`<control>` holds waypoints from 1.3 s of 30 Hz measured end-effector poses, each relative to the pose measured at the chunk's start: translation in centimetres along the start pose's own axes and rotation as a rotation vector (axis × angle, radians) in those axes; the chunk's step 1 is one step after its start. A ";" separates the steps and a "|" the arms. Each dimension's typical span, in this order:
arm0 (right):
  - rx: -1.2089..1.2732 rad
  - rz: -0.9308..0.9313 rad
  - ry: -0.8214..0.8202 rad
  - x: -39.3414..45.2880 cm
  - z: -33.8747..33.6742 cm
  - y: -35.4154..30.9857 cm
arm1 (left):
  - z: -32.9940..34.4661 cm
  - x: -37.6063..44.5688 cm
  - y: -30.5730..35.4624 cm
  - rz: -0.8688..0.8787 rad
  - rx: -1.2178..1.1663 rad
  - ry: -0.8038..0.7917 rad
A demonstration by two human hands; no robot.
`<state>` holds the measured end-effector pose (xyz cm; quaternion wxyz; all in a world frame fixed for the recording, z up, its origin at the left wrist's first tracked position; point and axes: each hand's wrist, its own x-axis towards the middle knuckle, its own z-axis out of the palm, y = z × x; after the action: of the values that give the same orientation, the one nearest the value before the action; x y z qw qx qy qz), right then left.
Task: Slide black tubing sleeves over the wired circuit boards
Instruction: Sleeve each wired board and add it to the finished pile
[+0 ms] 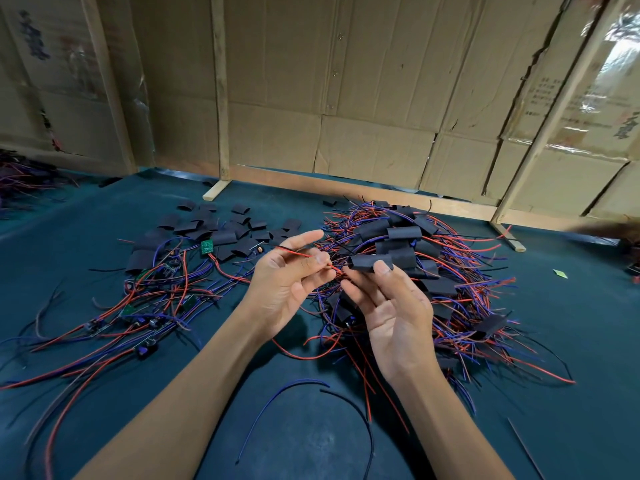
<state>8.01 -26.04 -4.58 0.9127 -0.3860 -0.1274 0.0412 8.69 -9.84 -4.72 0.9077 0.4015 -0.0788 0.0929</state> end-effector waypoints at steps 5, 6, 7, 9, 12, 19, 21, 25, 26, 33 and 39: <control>-0.004 0.008 -0.008 0.0 -0.1 0.0 | 0.1 -0.2 -0.2 0.005 0.018 -0.013; -0.007 0.003 -0.013 0.0 -0.1 0.1 | 0.2 -0.1 -0.3 0.016 0.022 -0.004; -0.007 0.000 -0.018 0.0 -0.1 0.1 | 0.2 -0.1 -0.3 0.030 0.027 0.007; -0.011 -0.002 -0.026 0.0 -0.1 0.2 | 0.4 -0.1 -0.3 0.064 0.038 0.031; -0.031 -0.007 -0.028 -0.1 0.0 0.1 | 0.5 0.0 -0.5 0.122 0.080 0.080; -0.079 -0.061 0.092 0.1 0.3 0.6 | 0.5 -0.2 -0.7 0.325 0.435 0.152; -0.138 -0.104 0.095 0.1 0.2 0.8 | 0.6 -0.4 -0.9 0.344 0.511 0.110; -0.212 -0.150 0.114 0.1 -0.2 0.7 | 0.6 -0.5 -1.0 0.234 0.498 0.033; -0.221 -0.157 0.127 0.2 -0.5 0.7 | 0.7 -0.5 -1.1 0.185 0.456 0.028; -0.247 -0.249 0.208 0.1 -0.3 0.1 | 0.5 -0.8 -0.1 -0.312 0.100 -0.100; -0.181 -0.336 0.321 0.4 -0.4 -1.1 | 0.2 -0.4 0.7 -0.366 -0.291 0.072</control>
<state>8.44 -26.98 -3.98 0.8769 -0.4414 -0.0465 -0.1847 8.13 -9.54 -4.20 0.9600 0.2703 0.0149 -0.0711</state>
